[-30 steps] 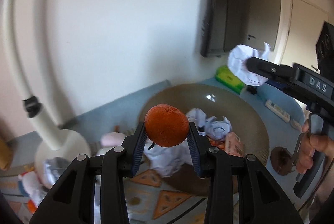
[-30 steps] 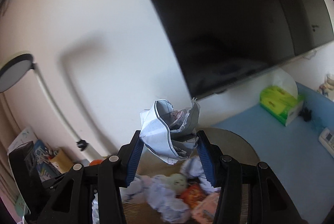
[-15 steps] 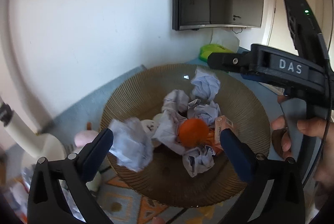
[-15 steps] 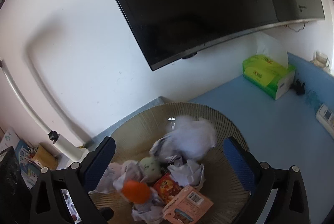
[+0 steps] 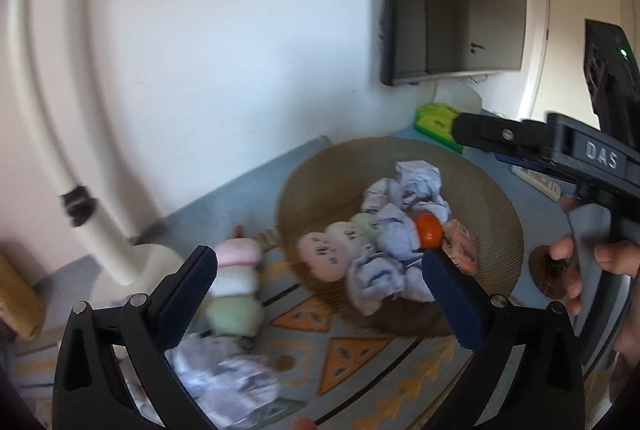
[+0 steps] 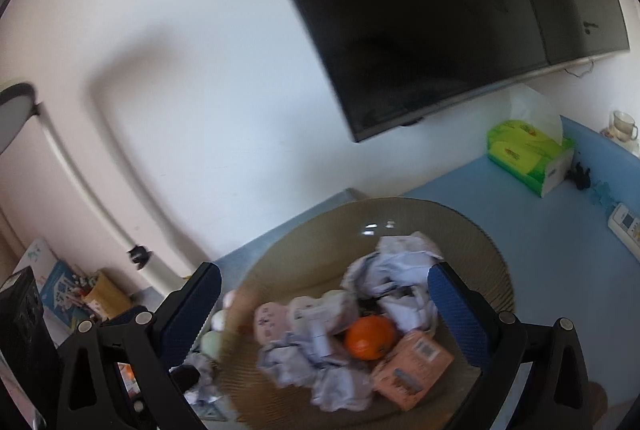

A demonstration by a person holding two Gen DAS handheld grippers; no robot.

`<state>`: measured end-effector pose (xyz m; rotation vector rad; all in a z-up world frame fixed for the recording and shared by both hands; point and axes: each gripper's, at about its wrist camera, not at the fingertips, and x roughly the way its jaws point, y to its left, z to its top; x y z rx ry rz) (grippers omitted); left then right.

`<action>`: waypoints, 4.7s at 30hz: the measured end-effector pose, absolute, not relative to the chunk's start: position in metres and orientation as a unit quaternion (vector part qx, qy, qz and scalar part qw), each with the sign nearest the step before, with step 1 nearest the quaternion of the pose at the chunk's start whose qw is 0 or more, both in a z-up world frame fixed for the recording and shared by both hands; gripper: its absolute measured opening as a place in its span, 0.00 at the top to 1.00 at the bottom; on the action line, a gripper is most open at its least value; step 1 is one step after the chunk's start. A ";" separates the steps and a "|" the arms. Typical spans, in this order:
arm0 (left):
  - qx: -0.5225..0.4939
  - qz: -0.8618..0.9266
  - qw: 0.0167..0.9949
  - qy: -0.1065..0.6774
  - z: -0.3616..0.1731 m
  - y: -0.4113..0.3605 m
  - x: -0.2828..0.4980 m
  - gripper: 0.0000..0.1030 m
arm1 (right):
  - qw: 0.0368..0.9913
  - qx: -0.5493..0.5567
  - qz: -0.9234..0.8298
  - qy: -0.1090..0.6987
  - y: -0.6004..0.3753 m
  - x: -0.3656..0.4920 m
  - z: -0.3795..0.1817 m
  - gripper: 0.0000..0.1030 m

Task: Organize objects
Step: 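Move both tools back to the rug toward the last orange and paper ball, then grasp a paper ball with the right tool while the left tool grasps an orange, then carry the paper ball and orange with both tools over the amber bowl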

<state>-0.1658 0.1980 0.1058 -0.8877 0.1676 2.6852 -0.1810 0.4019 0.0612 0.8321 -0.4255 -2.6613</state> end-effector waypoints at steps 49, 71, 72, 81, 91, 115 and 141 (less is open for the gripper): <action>-0.413 0.910 -0.036 -0.030 -0.002 -0.063 -0.134 0.01 | 0.249 0.400 -0.882 0.000 0.206 -0.115 -0.067 0.00; -0.418 0.907 -0.022 -0.050 -0.002 -0.064 -0.138 0.66 | 0.260 0.405 -0.872 -0.086 0.203 -0.135 -0.073 0.50; -0.416 0.908 -0.024 -0.050 -0.001 -0.063 -0.135 0.66 | 0.267 0.402 -0.871 -0.091 0.205 -0.133 -0.072 0.51; -0.362 0.925 -0.041 -0.111 0.012 -0.081 -0.106 0.66 | 0.285 0.349 -0.888 -0.092 0.219 -0.107 -0.056 0.51; -0.346 0.936 -0.038 -0.059 0.015 -0.063 -0.106 0.66 | 0.294 0.332 -0.895 -0.048 0.206 -0.093 -0.050 0.51; -0.349 0.935 -0.034 -0.043 0.012 -0.057 -0.109 0.66 | 0.307 0.326 -0.894 -0.030 0.198 -0.088 -0.049 0.50; -0.339 0.939 -0.044 -0.028 0.014 -0.054 -0.108 0.66 | 0.314 0.315 -0.895 -0.047 0.205 -0.087 -0.047 0.50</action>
